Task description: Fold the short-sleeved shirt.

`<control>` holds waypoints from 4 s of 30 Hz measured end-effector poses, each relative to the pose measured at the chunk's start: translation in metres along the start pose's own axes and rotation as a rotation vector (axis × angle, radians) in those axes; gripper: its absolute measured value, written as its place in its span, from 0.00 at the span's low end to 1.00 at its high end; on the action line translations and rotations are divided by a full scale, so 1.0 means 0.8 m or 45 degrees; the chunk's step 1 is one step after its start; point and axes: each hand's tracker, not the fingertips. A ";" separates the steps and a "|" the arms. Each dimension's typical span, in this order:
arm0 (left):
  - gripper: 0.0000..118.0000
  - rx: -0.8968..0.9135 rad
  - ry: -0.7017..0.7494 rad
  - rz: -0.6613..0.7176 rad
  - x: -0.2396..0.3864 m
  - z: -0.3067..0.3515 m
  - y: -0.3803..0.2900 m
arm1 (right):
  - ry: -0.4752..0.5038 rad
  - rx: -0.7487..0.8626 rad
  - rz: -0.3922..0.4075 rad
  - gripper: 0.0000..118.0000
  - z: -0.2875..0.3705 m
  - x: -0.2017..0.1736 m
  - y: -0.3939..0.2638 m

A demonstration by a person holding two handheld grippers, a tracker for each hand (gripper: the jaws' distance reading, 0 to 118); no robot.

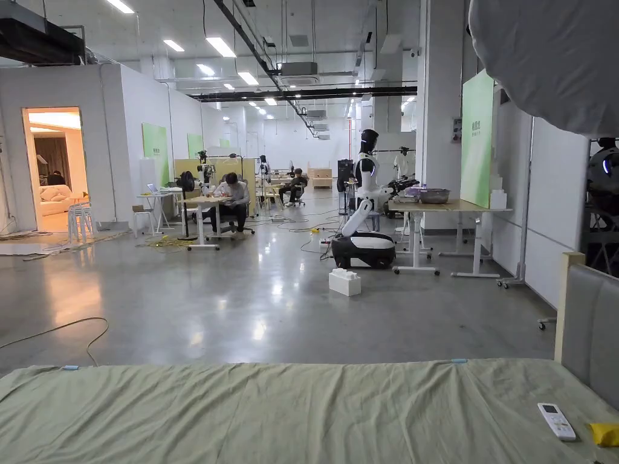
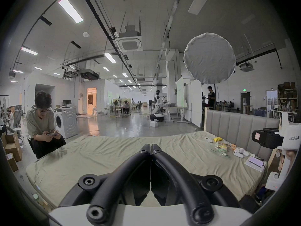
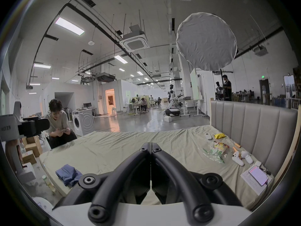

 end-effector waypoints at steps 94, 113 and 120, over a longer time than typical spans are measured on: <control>1.00 0.027 -0.021 0.021 0.014 0.007 0.004 | -0.327 -0.244 -0.133 1.00 -0.018 -0.055 0.031; 1.00 0.024 -0.037 0.008 0.017 0.013 0.008 | -0.347 -0.214 -0.253 1.00 -0.008 -0.040 0.041; 1.00 0.031 -0.030 0.014 0.015 0.016 0.008 | 0.040 0.024 -0.208 1.00 0.006 -0.013 0.026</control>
